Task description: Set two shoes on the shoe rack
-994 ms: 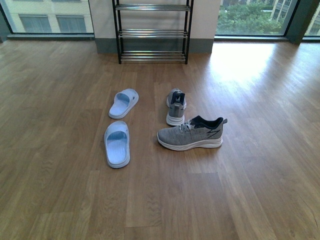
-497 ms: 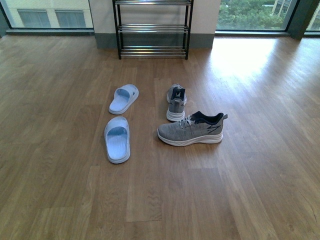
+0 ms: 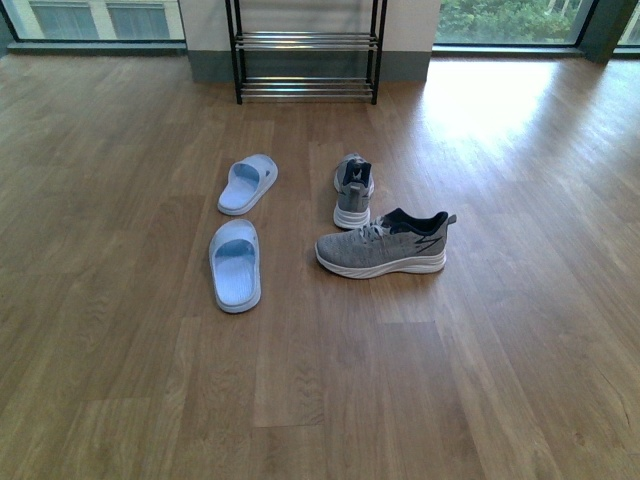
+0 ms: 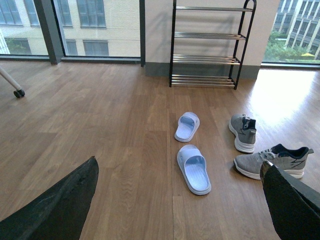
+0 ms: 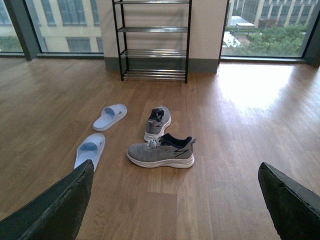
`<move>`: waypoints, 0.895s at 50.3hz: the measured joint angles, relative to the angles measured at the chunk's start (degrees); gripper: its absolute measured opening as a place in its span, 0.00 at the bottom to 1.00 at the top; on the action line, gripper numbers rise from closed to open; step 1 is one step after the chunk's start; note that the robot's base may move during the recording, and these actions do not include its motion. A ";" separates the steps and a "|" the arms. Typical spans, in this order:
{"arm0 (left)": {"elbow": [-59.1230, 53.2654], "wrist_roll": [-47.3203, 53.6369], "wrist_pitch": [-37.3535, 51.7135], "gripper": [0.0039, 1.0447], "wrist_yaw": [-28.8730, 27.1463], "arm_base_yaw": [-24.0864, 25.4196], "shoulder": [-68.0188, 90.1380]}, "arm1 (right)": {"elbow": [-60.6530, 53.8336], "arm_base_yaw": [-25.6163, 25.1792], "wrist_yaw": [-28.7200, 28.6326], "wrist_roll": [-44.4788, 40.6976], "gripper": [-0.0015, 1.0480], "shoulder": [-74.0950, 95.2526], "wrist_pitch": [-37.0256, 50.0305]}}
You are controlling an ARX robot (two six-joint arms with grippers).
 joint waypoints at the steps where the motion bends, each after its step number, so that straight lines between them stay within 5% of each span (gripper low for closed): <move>1: 0.00 0.00 0.00 0.91 0.00 0.00 0.00 | 0.00 0.00 0.00 0.00 0.91 0.00 0.00; 45: 0.00 0.00 0.00 0.91 0.00 0.00 0.00 | 0.00 0.00 0.04 0.00 0.91 0.00 0.00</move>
